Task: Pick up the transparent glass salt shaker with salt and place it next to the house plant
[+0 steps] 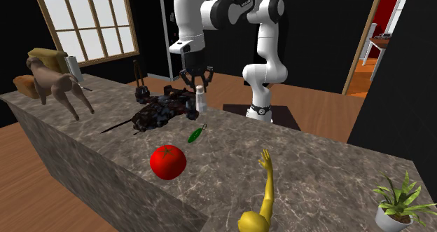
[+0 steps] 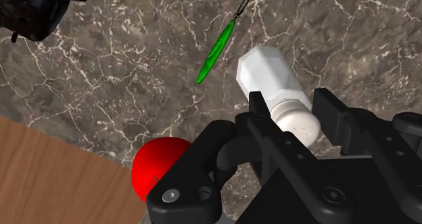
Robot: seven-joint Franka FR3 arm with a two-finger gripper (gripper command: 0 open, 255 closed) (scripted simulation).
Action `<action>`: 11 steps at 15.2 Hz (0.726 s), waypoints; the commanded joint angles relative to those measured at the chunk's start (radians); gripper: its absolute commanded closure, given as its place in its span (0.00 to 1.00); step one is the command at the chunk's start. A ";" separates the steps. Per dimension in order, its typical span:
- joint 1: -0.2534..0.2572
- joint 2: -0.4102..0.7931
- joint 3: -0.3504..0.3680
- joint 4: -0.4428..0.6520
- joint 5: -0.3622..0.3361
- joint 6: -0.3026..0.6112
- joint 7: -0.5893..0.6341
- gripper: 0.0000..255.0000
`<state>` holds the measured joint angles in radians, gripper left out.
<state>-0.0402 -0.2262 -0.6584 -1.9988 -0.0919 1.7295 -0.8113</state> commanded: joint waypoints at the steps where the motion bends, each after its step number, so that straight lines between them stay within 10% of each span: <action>1: 0.001 0.000 0.002 0.027 0.001 -0.027 0.000 1.00; 11: 0.007 0.011 0.008 0.171 0.010 -0.162 -0.002 1.00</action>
<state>-0.0343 -0.2139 -0.6530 -1.8413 -0.0816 1.5823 -0.8155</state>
